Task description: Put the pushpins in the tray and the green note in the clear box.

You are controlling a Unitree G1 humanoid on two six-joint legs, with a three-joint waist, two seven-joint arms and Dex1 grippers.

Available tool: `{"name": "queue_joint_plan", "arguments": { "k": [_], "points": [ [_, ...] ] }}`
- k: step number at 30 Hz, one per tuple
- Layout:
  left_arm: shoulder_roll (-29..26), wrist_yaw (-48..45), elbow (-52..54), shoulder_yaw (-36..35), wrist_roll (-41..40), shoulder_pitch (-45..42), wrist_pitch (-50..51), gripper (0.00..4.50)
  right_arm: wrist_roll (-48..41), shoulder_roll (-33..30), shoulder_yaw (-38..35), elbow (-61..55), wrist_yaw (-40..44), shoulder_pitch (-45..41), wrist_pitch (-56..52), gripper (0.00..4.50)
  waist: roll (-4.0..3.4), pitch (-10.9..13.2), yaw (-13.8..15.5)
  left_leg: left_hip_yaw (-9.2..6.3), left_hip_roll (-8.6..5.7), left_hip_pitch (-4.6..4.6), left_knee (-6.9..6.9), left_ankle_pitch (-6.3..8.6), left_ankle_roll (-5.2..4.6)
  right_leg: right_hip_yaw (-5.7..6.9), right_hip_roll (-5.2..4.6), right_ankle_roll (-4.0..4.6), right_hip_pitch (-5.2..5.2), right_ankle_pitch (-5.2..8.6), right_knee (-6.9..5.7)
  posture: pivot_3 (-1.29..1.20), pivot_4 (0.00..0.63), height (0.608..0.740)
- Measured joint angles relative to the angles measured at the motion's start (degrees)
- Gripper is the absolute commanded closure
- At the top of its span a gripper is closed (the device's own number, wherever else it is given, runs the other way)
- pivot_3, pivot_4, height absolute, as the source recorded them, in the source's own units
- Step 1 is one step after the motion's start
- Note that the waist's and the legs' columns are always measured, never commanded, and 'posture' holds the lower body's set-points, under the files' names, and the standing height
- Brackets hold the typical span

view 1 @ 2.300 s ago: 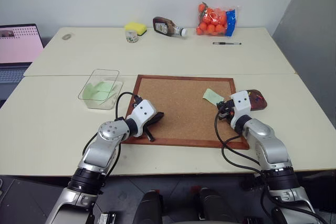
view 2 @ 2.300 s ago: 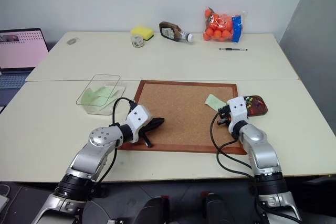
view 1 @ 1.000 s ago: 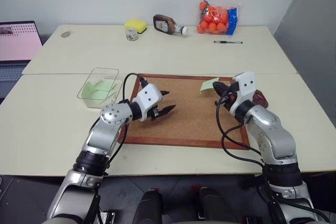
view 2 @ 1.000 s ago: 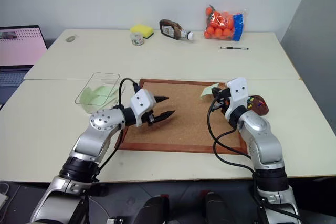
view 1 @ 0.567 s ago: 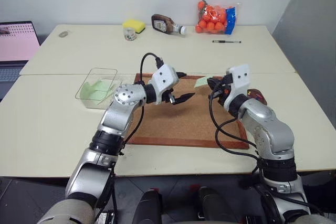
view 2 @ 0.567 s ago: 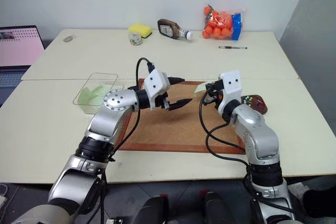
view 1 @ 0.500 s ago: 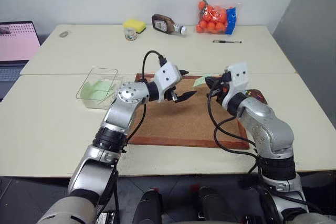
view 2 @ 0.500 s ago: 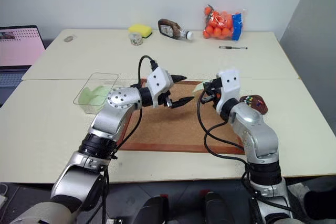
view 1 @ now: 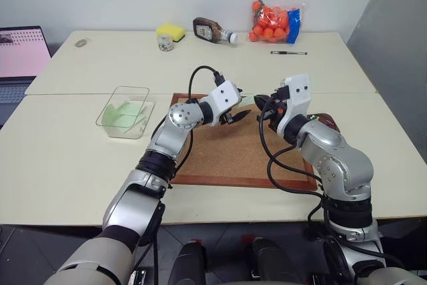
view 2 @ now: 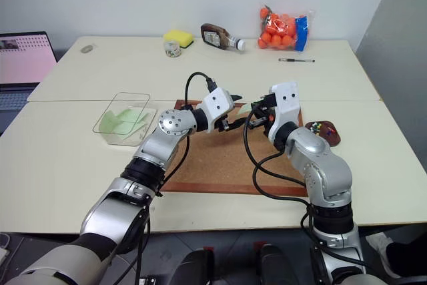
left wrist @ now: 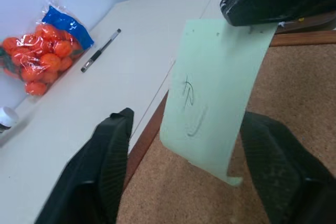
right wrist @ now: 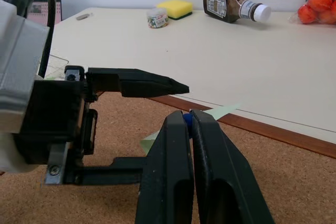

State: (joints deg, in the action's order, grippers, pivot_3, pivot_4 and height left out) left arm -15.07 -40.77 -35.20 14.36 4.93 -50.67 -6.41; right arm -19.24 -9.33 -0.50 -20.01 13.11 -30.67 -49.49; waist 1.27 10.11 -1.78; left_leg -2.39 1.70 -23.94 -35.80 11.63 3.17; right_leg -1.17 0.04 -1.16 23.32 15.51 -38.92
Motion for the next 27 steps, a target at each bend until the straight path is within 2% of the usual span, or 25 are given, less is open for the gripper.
{"name": "queue_joint_plan", "arguments": {
  "k": [12,27],
  "points": [
    [0.1,0.2,-2.3,0.0,0.2,-0.1,-2.9,4.43,-0.3,0.7,0.0,-0.1,-0.7,0.0,-0.9,4.5,0.0,0.0,0.0,0.0,0.0,0.0,0.0,0.0,0.0,0.0,0.0,0.0,0.0,0.0,-0.01,0.0,0.15,0.74],
    [0.0,0.1,-3.6,0.0,0.9,-0.8,-3.1,4.43,-1.2,3.7,-1.5,-0.1,-2.9,-0.1,-0.3,4.5,0.0,0.0,0.0,0.0,0.0,0.0,-0.01,0.0,0.0,0.01,0.0,0.0,0.0,0.0,-0.02,0.0,0.15,0.74]
  ]
}}
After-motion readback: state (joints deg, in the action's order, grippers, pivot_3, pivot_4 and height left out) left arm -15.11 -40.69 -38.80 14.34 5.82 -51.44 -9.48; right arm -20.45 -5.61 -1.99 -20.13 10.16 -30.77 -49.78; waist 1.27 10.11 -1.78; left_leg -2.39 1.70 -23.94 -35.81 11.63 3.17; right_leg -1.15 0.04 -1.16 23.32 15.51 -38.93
